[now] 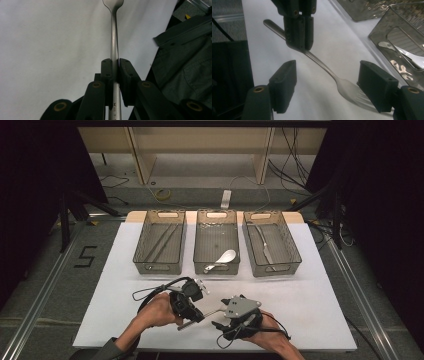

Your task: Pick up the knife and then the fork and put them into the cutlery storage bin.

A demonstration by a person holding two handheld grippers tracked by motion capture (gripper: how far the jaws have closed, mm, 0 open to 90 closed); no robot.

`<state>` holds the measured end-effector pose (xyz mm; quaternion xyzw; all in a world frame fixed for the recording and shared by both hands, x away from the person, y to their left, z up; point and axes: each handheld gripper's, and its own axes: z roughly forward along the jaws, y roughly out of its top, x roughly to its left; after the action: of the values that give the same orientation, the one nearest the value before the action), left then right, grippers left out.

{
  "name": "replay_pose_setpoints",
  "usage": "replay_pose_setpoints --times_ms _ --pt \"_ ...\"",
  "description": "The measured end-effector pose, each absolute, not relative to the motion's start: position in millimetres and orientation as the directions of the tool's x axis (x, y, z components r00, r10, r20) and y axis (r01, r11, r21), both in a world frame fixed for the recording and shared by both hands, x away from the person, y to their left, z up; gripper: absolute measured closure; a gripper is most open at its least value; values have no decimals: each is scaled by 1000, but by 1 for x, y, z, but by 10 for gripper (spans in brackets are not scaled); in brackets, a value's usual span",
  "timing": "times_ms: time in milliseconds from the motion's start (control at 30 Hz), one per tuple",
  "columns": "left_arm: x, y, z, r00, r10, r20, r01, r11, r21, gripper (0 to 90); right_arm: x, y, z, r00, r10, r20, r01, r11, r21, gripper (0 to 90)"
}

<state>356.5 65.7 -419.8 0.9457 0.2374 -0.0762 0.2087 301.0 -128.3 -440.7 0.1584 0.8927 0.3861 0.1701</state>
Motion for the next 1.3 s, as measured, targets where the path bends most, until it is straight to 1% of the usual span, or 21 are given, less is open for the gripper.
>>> replay_pose_setpoints --times_ms 200,300,433,600,700,767,800,833,1000,1100,1133,1300 --pt "352 62 -418 888 391 -244 456 -818 351 819 300 -120 -446 -898 367 -243 96 702 706 392" --pt "351 60 -418 890 383 -249 450 -825 342 818 300 -116 -450 -900 335 -280 64 735 675 437" --pt "348 58 -418 890 375 -260 448 -827 341 818 299 -111 -455 -901 295 -318 26 769 639 475" --pt "348 58 -417 892 365 -266 441 -831 338 818 299 -108 -457 -899 263 -349 -9 788 615 587" --pt "349 59 -416 894 357 -269 435 -834 338 818 298 -107 -458 -896 251 -365 -24 796 605 632" --pt "348 58 -415 893 356 -274 436 -834 338 818 296 -107 -459 -895 230 -383 -45 806 590 684" --pt "348 58 -415 894 353 -275 433 -837 335 818 297 -108 -459 -892 200 -406 -73 823 564 705" --pt "348 58 -415 892 354 -280 437 -834 337 818 297 -107 -459 -889 198 -413 -79 821 566 735" --pt "346 57 -413 890 353 -288 440 -830 343 816 295 -107 -458 -893 162 -420 -103 835 541 789" --pt "347 60 -411 892 348 -290 438 -825 358 814 293 -106 -461 -891 119 -438 -142 844 518 849" --pt "347 60 -411 891 350 -288 440 -820 365 817 292 -106 -461 -898 99 -429 -147 851 504 869" --pt "346 59 -410 892 355 -280 441 -817 371 813 293 -107 -461 -888 72 -453 -182 851 492 880"
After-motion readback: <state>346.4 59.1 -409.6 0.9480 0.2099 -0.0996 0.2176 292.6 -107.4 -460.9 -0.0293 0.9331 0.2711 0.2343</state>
